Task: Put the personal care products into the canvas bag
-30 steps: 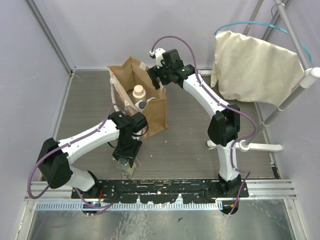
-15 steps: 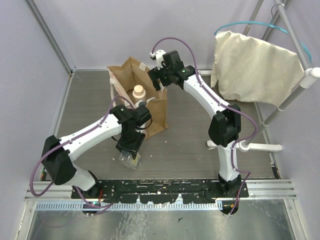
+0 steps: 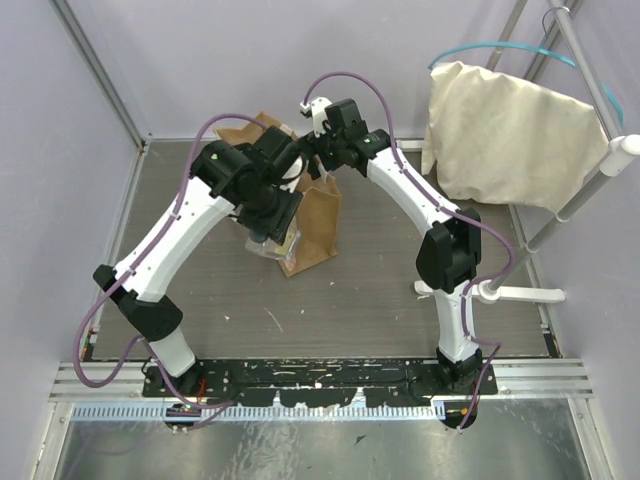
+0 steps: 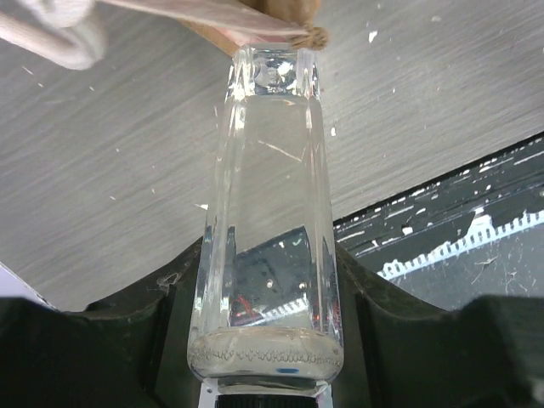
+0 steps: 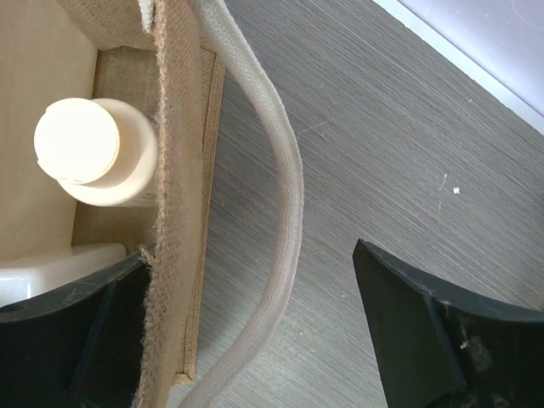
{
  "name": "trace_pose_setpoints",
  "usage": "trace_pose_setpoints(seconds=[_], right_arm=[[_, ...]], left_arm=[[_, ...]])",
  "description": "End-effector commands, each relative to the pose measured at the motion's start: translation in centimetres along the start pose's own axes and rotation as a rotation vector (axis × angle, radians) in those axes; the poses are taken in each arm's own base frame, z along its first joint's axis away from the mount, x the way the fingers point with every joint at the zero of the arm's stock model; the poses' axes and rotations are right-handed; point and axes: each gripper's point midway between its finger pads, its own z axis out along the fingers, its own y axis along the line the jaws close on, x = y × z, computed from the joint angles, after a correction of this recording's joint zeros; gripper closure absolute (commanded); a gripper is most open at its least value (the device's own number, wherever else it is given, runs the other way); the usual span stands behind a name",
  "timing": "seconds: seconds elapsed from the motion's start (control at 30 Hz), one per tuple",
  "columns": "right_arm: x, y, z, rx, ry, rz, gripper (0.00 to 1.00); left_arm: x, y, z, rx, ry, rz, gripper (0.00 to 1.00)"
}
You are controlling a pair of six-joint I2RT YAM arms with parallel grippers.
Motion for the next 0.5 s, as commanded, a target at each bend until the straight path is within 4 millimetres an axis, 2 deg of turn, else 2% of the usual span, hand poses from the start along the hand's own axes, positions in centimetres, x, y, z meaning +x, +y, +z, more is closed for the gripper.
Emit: trace_pose_setpoints(seconds=[0.0, 0.23, 0.47], right_arm=[[-1.9, 0.0, -0.8, 0.002, -0.045, 0.008, 0.08], [-2.1, 0.1, -1.2, -0.001, -0.042, 0.008, 0.08], [-2.2, -0.1, -1.6, 0.009, -0.042, 0.009, 0.08]], left_arm=[[-4.2, 1.2, -4.2, 0.013, -0.225, 0.001, 1.0], [-10.1, 3.9, -9.4, 0.023, -0.558, -0.093, 1.0], [-13.0, 6.8, -15.2, -0.072, -0.824, -0.077, 1.0]])
